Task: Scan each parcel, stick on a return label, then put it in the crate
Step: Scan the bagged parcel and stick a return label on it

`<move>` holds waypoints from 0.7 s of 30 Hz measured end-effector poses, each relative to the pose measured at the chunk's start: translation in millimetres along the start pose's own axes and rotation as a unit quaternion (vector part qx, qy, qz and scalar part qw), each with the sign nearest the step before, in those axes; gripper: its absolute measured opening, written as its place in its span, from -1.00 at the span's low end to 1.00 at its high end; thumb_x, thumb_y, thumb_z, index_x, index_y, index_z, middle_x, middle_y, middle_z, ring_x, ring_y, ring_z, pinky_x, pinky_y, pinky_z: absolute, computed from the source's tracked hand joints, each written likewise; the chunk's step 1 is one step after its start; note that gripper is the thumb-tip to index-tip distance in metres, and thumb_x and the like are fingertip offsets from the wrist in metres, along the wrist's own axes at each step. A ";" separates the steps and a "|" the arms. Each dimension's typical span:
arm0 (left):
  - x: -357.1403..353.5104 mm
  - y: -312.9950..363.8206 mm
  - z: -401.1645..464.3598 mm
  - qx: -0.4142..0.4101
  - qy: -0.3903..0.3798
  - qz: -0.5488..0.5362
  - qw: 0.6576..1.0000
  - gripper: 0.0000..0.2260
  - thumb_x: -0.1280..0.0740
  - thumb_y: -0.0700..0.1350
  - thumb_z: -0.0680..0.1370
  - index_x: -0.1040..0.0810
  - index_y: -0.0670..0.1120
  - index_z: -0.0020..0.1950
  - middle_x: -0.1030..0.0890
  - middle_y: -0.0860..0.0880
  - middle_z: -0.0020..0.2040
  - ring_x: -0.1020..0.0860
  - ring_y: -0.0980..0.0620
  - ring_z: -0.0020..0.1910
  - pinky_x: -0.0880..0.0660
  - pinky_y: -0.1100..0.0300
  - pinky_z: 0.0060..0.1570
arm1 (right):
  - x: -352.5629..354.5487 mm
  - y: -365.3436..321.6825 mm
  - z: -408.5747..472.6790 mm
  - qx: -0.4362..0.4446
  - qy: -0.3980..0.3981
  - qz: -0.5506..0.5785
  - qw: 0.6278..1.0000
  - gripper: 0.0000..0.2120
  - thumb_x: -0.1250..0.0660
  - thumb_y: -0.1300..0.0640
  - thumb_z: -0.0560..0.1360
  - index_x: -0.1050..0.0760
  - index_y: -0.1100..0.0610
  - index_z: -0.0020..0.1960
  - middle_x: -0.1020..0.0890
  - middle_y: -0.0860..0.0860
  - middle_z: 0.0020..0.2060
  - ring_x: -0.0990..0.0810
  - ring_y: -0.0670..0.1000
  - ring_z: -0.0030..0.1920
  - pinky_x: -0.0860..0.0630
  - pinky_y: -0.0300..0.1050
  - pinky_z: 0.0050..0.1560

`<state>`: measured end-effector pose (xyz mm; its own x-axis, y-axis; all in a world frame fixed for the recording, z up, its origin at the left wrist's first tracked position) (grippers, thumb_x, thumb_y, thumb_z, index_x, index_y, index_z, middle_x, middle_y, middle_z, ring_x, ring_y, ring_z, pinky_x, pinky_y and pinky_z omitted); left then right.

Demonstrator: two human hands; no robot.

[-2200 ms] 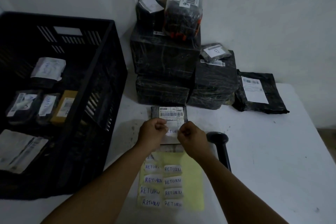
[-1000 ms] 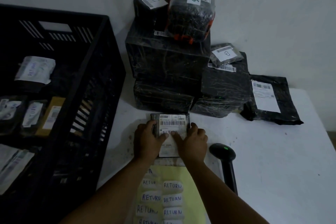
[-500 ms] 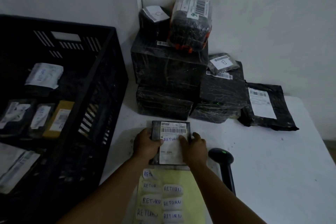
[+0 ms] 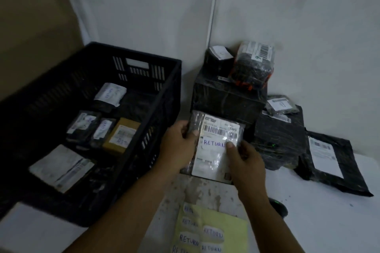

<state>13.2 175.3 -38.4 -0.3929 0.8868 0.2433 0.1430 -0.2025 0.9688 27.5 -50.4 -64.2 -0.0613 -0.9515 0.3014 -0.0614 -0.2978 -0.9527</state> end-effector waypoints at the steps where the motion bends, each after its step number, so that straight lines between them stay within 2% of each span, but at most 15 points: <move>1: 14.7 14.2 0.6 -0.012 0.011 -0.015 1.000 -0.84 -0.38 -0.09 0.58 -0.56 0.21 -0.03 -0.68 0.19 -0.09 -0.65 0.21 -0.06 -0.56 0.22 -0.06 | -6.6 -19.0 -2.0 0.016 -0.016 0.029 0.999 -0.92 -0.35 -0.21 0.53 -0.58 -0.35 0.01 -0.71 -0.15 -0.10 -0.70 -0.11 -0.13 -0.67 0.01 -0.13; 3: 47.2 38.7 2.2 -0.034 0.041 -0.035 0.998 -0.86 -0.39 -0.08 0.57 -0.59 0.18 0.03 -0.70 0.19 -0.08 -0.66 0.22 -0.08 -0.59 0.15 -0.02 | -23.0 -49.5 -3.8 0.036 -0.043 0.064 0.996 -0.81 -0.38 -0.24 0.49 -0.59 -0.31 0.09 -0.70 -0.10 -0.02 -0.70 -0.08 -0.06 -0.67 0.04 -0.06; 5: 82.0 58.3 5.0 -0.045 0.073 -0.046 0.995 -0.86 -0.39 -0.08 0.56 -0.61 0.15 0.06 -0.70 0.17 -0.07 -0.67 0.19 -0.08 -0.61 0.09 -0.01 | -43.0 -72.9 -3.4 0.043 -0.063 0.083 0.994 -0.57 -0.37 -0.28 0.46 -0.55 -0.15 0.26 -0.66 -0.05 0.09 -0.69 -0.04 0.03 -0.65 0.07 0.04; 6: 99.0 66.0 6.9 -0.048 0.086 -0.050 0.994 -0.86 -0.40 -0.09 0.56 -0.62 0.16 0.03 -0.71 0.17 -0.08 -0.68 0.17 -0.09 -0.62 0.06 -0.01 | -52.8 -84.3 -2.9 0.053 -0.068 0.091 0.992 -0.52 -0.36 -0.26 0.48 -0.52 -0.09 0.33 -0.66 -0.06 0.10 -0.68 -0.06 0.05 -0.65 0.06 0.06; 10: 174.4 77.2 21.3 -0.045 0.157 -0.078 0.983 -0.88 -0.41 -0.08 0.54 -0.64 0.16 -0.07 -0.72 0.14 -0.13 -0.70 0.09 -0.13 -0.64 0.00 -0.04 | -92.1 -115.4 1.6 0.088 -0.060 0.081 0.991 -0.57 -0.23 -0.19 0.60 -0.46 -0.05 0.40 -0.58 -0.09 0.22 -0.57 -0.16 0.16 -0.56 -0.07 0.20; 13: 225.4 65.9 42.4 -0.022 0.205 -0.112 0.972 -0.92 -0.39 -0.08 0.56 -0.63 0.11 -0.02 -0.73 0.06 -0.14 -0.71 0.06 -0.19 -0.65 0.04 -0.19 | -127.7 -128.4 3.0 0.111 -0.062 0.036 0.991 -0.61 -0.23 -0.12 0.63 -0.46 -0.02 0.40 -0.54 -0.07 0.23 -0.49 -0.33 0.06 -0.43 -0.36 0.05; 15: 250.3 52.0 62.2 -0.002 0.228 -0.118 0.967 -0.91 -0.38 -0.07 0.57 -0.62 0.10 0.03 -0.72 0.04 -0.14 -0.70 0.07 -0.24 -0.62 0.10 -0.30 | -152.3 -138.8 1.1 0.131 -0.063 0.004 0.989 -0.62 -0.24 -0.08 0.64 -0.46 0.01 0.40 -0.51 -0.03 0.19 -0.49 -0.31 0.01 -0.46 -0.29 0.08; 17: 265.9 35.3 87.1 0.016 0.241 -0.107 0.965 -0.90 -0.37 -0.10 0.58 -0.61 0.05 0.06 -0.70 0.03 -0.15 -0.69 0.07 -0.28 -0.59 0.17 -0.38 | -175.0 -147.8 -1.8 0.151 -0.060 -0.030 0.986 -0.62 -0.24 -0.04 0.64 -0.46 0.06 0.41 -0.47 0.02 0.16 -0.53 -0.12 0.08 -0.50 -0.09 0.21; 18: 270.1 24.9 100.4 0.026 0.243 -0.102 0.964 -0.89 -0.36 -0.11 0.58 -0.60 0.03 0.09 -0.68 0.03 -0.15 -0.68 0.06 -0.28 -0.57 0.21 -0.40 | -185.1 -150.9 -3.7 0.160 -0.059 -0.042 0.984 -0.63 -0.25 -0.01 0.64 -0.46 0.08 0.40 -0.46 0.04 0.16 -0.53 -0.02 0.13 -0.49 -0.05 0.25; 21: 267.4 -14.2 138.6 0.070 0.222 -0.079 0.969 -0.88 -0.35 -0.15 0.58 -0.59 -0.01 0.11 -0.64 0.03 -0.14 -0.65 0.05 -0.24 -0.53 0.26 -0.42 | -205.3 -154.5 -8.2 0.177 -0.055 -0.052 0.981 -0.65 -0.25 0.06 0.65 -0.45 0.11 0.40 -0.38 -0.02 0.16 -0.50 -0.04 0.13 -0.46 -0.14 0.25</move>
<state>32.0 472.9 6.4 -0.7674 0.6300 0.1191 0.1590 0.0071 0.9873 41.4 191.6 21.4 0.0364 -0.9109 0.4110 0.2898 -0.3839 -0.8767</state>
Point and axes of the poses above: each hand's wrist, its own z-axis towards the middle knuckle, its own x-axis out of the back of the hand, y = z × x, the point moved 9 cm from there along z, towards the middle knuckle
